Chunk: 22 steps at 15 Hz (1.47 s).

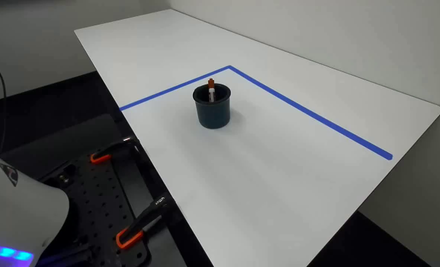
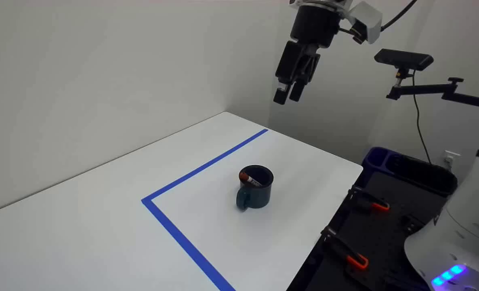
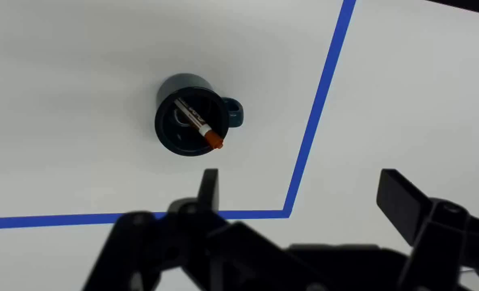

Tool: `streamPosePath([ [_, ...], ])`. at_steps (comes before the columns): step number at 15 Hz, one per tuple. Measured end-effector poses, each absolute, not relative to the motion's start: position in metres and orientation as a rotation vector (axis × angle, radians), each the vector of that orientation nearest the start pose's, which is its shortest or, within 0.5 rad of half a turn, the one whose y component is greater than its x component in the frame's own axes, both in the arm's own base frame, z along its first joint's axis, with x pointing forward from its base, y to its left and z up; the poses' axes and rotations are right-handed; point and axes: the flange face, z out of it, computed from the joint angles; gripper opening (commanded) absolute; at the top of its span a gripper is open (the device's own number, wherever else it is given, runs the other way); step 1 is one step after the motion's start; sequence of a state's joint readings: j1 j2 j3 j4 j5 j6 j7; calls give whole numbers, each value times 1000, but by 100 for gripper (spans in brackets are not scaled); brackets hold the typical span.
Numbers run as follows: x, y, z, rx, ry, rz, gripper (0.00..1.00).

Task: Put the sharpie on the table

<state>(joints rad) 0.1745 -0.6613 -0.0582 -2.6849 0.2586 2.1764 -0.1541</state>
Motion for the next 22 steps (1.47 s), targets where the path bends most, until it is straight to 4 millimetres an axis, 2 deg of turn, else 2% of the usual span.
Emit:
streamPosePath([
  [8,353,51,447,-2872,-214,-218,100],
  [11,357,51,435,-2879,-260,-184,100],
  [16,375,43,379,-2886,-439,-140,100],
  [22,412,31,302,-2849,-610,-189,100],
])
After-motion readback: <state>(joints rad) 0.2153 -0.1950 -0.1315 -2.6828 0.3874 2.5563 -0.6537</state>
